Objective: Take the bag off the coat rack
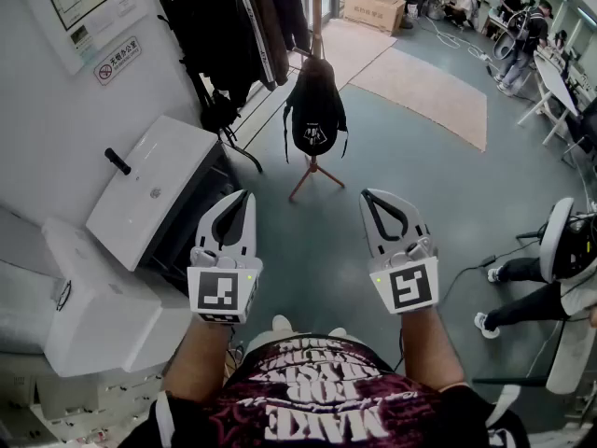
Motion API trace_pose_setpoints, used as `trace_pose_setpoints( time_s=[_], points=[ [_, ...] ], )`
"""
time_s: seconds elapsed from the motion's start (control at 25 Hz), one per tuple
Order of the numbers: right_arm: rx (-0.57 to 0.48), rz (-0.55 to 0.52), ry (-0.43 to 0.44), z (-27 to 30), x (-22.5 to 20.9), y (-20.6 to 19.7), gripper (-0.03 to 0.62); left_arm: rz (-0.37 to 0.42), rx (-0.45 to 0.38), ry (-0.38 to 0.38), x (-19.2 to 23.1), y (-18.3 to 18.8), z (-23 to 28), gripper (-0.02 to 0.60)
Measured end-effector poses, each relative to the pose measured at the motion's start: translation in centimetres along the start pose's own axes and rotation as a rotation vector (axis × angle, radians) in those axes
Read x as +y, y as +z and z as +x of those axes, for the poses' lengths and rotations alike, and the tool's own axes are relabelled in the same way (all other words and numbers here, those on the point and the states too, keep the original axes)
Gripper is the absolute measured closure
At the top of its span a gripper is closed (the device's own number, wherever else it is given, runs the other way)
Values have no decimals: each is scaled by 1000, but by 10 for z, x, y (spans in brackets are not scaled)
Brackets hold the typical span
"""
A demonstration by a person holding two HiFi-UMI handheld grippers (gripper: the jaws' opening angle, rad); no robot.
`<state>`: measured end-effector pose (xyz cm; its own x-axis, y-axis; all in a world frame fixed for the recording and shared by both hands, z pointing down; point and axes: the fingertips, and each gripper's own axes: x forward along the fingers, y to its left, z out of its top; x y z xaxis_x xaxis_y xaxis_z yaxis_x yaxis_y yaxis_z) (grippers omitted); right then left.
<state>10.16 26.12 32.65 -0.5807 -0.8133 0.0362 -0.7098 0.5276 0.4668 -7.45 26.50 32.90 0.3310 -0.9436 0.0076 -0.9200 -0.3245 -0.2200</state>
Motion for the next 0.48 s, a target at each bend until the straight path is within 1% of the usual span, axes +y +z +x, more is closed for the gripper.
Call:
trace_pose_setpoints(
  time_s=[0.12, 0.24, 0.36, 0.44, 0.48],
  points=[
    [-21, 57, 4, 15, 8, 9, 590, -5, -25, -2, 19, 0, 2, 575],
    [-33, 156, 27, 28, 15, 13, 589, -19, -33, -8, 36, -1, 2, 575],
    [-70, 311, 44, 40, 19, 13, 589, -31, -41, -21, 50, -9, 3, 575],
    [-119, 425, 49, 45, 21, 17, 589, -46, -39, -33, 58, -15, 5, 575],
    [-145, 465, 55, 47, 23, 20, 589, -54, -39, -41, 62, -18, 6, 575]
  ],
)
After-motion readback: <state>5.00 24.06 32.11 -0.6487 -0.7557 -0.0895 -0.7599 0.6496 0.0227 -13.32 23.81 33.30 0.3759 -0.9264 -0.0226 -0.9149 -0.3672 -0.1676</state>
